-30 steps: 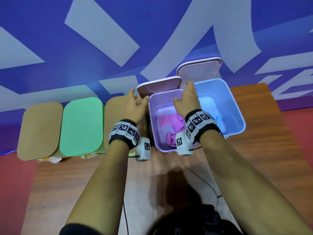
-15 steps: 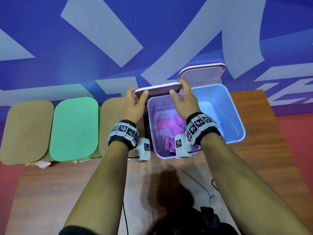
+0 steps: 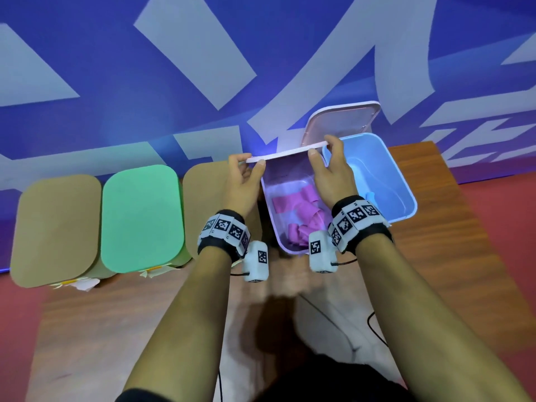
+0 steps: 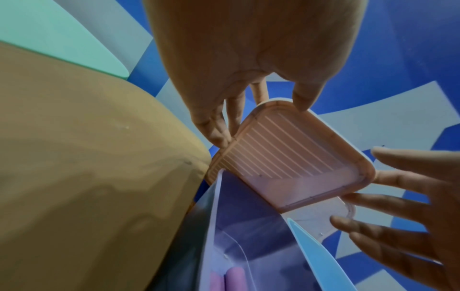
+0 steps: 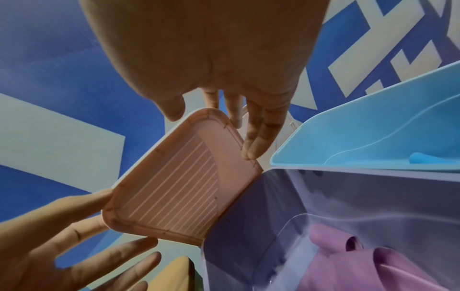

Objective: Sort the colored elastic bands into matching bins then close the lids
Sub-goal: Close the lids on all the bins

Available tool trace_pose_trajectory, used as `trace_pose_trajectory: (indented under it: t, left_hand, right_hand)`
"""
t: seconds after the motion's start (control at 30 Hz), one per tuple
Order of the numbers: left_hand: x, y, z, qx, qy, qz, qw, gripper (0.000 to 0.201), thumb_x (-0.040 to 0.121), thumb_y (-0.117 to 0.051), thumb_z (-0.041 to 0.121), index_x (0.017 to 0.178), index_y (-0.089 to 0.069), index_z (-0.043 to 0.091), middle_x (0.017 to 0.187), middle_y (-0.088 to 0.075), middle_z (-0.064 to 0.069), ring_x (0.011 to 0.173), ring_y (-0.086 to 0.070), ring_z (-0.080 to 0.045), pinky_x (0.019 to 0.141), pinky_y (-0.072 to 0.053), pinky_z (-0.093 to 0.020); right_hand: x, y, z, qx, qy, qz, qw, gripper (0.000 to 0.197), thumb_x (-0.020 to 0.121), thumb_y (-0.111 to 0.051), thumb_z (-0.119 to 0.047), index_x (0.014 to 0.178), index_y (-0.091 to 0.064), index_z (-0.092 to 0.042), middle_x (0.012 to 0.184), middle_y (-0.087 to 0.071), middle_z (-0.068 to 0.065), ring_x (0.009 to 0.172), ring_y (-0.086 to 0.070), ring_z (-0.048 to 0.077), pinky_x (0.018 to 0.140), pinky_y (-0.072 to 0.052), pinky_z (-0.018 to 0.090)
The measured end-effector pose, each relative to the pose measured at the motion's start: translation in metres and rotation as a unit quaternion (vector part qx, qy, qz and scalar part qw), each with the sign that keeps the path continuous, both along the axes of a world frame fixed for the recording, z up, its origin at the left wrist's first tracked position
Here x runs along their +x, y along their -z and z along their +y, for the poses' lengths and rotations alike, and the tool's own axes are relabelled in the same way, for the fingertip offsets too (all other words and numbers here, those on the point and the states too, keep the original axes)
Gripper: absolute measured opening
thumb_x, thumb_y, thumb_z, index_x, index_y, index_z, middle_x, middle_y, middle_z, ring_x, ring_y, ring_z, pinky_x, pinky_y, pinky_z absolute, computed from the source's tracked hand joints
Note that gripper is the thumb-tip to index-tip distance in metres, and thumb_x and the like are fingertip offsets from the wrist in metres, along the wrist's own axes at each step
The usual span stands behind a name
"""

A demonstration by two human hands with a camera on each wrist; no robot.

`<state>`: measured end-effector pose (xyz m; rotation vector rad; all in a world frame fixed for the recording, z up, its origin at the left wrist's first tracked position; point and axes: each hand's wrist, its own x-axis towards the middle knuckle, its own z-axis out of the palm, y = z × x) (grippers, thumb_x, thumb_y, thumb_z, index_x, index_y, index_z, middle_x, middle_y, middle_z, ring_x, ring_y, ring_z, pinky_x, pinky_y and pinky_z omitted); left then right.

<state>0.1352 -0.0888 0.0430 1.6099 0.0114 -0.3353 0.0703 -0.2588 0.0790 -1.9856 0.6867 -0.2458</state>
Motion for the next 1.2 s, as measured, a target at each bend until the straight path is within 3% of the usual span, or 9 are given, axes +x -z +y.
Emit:
trace_pose_trajectory:
  t: [0.1,0.17,0.27,0.43,0.53,0.6,0.8,0.9,1.2]
  left_hand:
    - [-0.01,-0.004,0.002,0.001,0.009,0.005,1.0,0.039,0.077,-0.064,0.049,0.106,-0.048,0.028,0.113,-0.065,-0.011,0.079,-0.058,-0.014,0.085,-0.045,-0.035]
    - [-0.019,-0.008,-0.001,-0.001,0.014,0.007,1.0,0.031,0.086,-0.066,0.036,0.108,-0.048,0.023,0.117,-0.065,-0.015,0.088,-0.062,-0.02,0.091,-0.046,-0.037]
    - [-0.032,-0.011,-0.011,0.006,0.005,0.002,1.0,0.025,0.095,-0.063,0.015,0.113,-0.046,0.013,0.123,-0.063,-0.013,0.103,-0.061,-0.012,0.097,-0.047,-0.023]
    - [-0.064,-0.002,-0.024,0.039,-0.037,-0.002,0.999,0.032,0.086,-0.068,0.038,0.103,-0.048,0.021,0.107,-0.063,-0.007,0.096,-0.06,-0.012,0.083,-0.046,-0.017]
    - [-0.087,0.0,-0.033,0.068,-0.052,0.006,0.996,0.023,0.095,-0.063,0.023,0.106,-0.045,0.013,0.099,-0.058,-0.001,0.088,-0.056,-0.009,0.068,-0.043,-0.006]
    - [-0.094,0.005,-0.034,0.084,-0.06,0.009,0.995,0.026,0.093,-0.065,0.023,0.107,-0.045,0.013,0.101,-0.057,0.001,0.092,-0.055,-0.013,0.067,-0.043,-0.009]
    - [-0.11,0.027,-0.034,0.108,-0.027,0.032,0.993,0.069,0.073,-0.061,0.041,0.136,-0.04,0.02,0.137,-0.052,-0.003,0.119,-0.054,-0.022,0.101,-0.047,-0.041]
    - [-0.1,0.05,-0.024,0.139,0.004,0.037,0.99,0.083,0.072,-0.062,0.045,0.147,-0.036,0.02,0.14,-0.054,-0.001,0.124,-0.055,-0.023,0.105,-0.046,-0.049]
    - [-0.099,0.037,-0.024,0.217,-0.011,0.017,0.976,0.045,0.093,-0.059,0.012,0.135,-0.045,0.006,0.129,-0.062,-0.01,0.114,-0.06,-0.027,0.099,-0.047,-0.038]
  right_hand:
    - [-0.013,-0.001,0.002,0.02,0.008,0.008,1.0,0.05,0.098,-0.051,-0.044,0.143,-0.036,-0.027,0.144,-0.05,0.002,0.128,-0.048,0.025,0.105,-0.036,0.033]
    - [-0.021,-0.001,-0.002,0.026,0.01,0.014,0.999,0.049,0.096,-0.052,-0.047,0.139,-0.037,-0.029,0.139,-0.054,0.005,0.123,-0.052,0.028,0.105,-0.04,0.039]
    - [-0.029,-0.001,-0.015,0.028,0.007,0.015,0.999,0.045,0.094,-0.054,-0.049,0.131,-0.04,-0.026,0.132,-0.058,0.007,0.115,-0.056,0.03,0.1,-0.044,0.043]
    - [-0.046,0.006,-0.036,-0.012,-0.019,0.031,0.999,0.038,0.095,-0.058,-0.042,0.117,-0.047,-0.013,0.12,-0.057,0.008,0.098,-0.055,0.027,0.087,-0.045,0.036]
    - [-0.06,0.011,-0.05,-0.031,-0.062,0.067,0.995,0.044,0.095,-0.057,-0.04,0.125,-0.05,-0.009,0.129,-0.054,0.01,0.108,-0.054,0.029,0.093,-0.043,0.036]
    - [-0.066,0.016,-0.055,-0.044,-0.098,0.095,0.99,0.048,0.096,-0.056,-0.04,0.132,-0.05,-0.009,0.135,-0.052,0.01,0.12,-0.052,0.032,0.101,-0.042,0.038]
    - [-0.085,0.036,-0.055,-0.049,-0.135,0.166,0.976,0.058,0.097,-0.052,-0.041,0.144,-0.043,-0.008,0.146,-0.043,0.01,0.13,-0.046,0.03,0.109,-0.038,0.039]
    - [-0.084,0.039,-0.048,-0.051,-0.122,0.185,0.974,0.057,0.098,-0.051,-0.037,0.145,-0.04,-0.006,0.147,-0.041,0.011,0.131,-0.046,0.03,0.106,-0.038,0.038]
    - [-0.075,0.048,-0.043,-0.118,-0.133,0.281,0.943,0.029,0.093,-0.05,-0.012,0.119,-0.049,0.001,0.127,-0.046,0.019,0.113,-0.051,0.037,0.08,-0.041,0.033]
